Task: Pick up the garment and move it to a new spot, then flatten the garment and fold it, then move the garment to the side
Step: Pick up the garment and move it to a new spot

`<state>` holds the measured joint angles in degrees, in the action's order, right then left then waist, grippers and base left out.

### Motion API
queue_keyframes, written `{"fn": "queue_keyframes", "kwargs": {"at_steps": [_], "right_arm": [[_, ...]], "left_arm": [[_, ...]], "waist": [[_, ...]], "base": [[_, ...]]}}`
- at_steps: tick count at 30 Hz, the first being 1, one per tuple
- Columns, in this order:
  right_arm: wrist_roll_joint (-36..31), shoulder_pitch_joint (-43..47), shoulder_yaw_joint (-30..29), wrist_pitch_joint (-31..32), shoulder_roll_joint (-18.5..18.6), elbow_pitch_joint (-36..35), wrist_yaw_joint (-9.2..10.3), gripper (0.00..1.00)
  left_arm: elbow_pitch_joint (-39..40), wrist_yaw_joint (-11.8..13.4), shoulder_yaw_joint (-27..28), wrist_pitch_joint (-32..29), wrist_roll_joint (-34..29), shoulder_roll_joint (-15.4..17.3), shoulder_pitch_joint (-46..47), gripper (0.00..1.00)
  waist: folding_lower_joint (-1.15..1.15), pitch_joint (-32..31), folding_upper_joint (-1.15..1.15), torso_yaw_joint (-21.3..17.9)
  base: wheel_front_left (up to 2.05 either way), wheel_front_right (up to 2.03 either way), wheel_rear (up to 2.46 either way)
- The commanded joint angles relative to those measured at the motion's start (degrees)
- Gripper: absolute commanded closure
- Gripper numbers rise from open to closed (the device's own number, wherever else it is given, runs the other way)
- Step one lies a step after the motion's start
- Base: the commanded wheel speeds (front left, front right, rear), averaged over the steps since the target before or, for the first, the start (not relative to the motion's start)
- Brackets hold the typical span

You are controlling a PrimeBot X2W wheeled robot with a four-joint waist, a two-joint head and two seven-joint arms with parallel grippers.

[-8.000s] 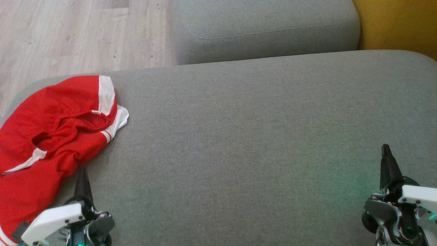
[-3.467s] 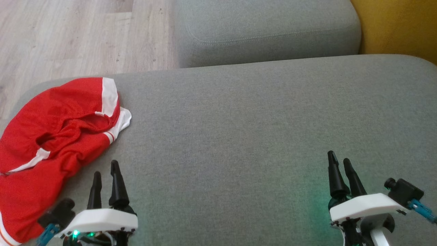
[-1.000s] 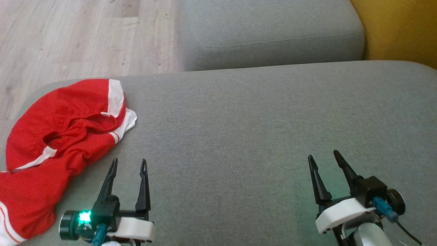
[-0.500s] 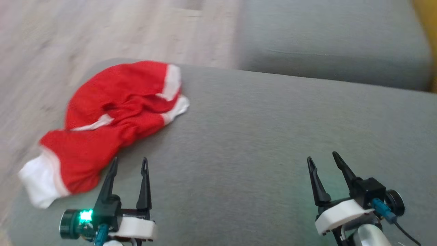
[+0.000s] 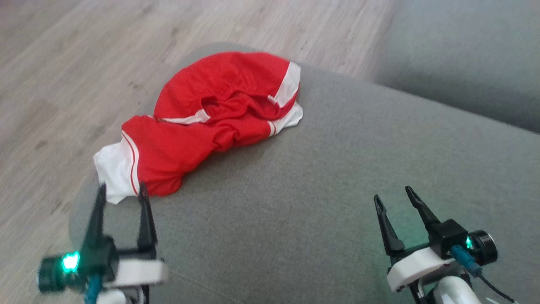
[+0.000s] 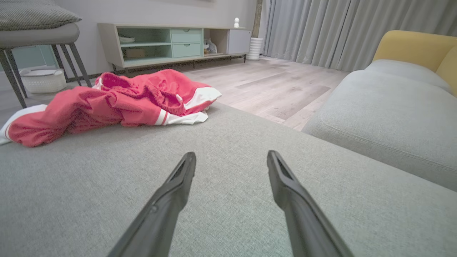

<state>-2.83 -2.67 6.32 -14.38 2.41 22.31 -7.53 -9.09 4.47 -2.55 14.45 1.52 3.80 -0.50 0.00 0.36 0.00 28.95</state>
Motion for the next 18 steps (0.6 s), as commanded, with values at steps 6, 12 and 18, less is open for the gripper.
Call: {"fn": "queue_keyframes", "kwargs": {"at_steps": [6,12,18], "right_arm": [[-3.2,-3.1,-0.7,-0.6,4.0,-3.5,0.04,0.00],[-3.9,-6.6,-1.3,-0.6,10.2,-7.2,0.04,0.00],[-3.7,-9.6,-1.2,-0.6,14.8,-9.3,0.04,0.00]], "left_arm": [[2.8,-2.2,1.5,0.5,-1.1,3.3,15.5,0.00],[-12.4,-6.1,0.0,0.5,-0.2,4.5,31.2,0.00],[-27.2,-6.2,-0.9,-1.2,0.3,3.1,42.6,0.00]], "waist": [[0.00,7.4,0.00,0.4],[0.00,15.7,0.00,-1.4],[0.00,21.9,0.00,-2.9]], "base": [[0.00,0.00,0.00],[0.00,0.00,0.00],[0.00,0.00,0.00]]}}
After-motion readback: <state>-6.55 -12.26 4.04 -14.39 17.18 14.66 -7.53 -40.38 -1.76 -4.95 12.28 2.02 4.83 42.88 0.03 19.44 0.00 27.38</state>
